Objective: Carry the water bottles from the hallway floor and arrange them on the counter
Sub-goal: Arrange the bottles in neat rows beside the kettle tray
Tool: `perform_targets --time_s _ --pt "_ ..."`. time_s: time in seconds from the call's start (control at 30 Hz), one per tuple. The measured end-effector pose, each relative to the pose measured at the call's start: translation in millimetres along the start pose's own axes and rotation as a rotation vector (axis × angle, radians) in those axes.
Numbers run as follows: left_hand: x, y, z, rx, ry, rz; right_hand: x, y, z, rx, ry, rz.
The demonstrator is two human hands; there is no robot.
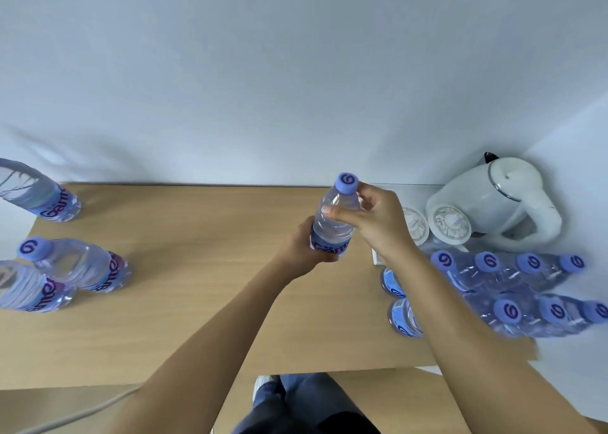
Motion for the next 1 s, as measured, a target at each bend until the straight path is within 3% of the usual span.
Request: perform_targets --time_s 0.3,1.0 --pt "39.2 31.8 -43.0 -0.029 -0.051 -0.114 -54.2 -3.9 -12.7 -0.116 0.138 0.015" --pt "29.0 53.5 -131.7 -0.078 0.060 -0.287 -59.2 -12.5 -77.7 -0.356 0.082 -0.015"
Point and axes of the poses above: each hand's wrist, its own z-axis away from the middle knuckle, its own y-axis out of the palm, x = y × z, the point moved 1 cm from there along -z, towards the middle knuckle, and after that the axes turned 5 degrees about y, right-handed, at the moved point
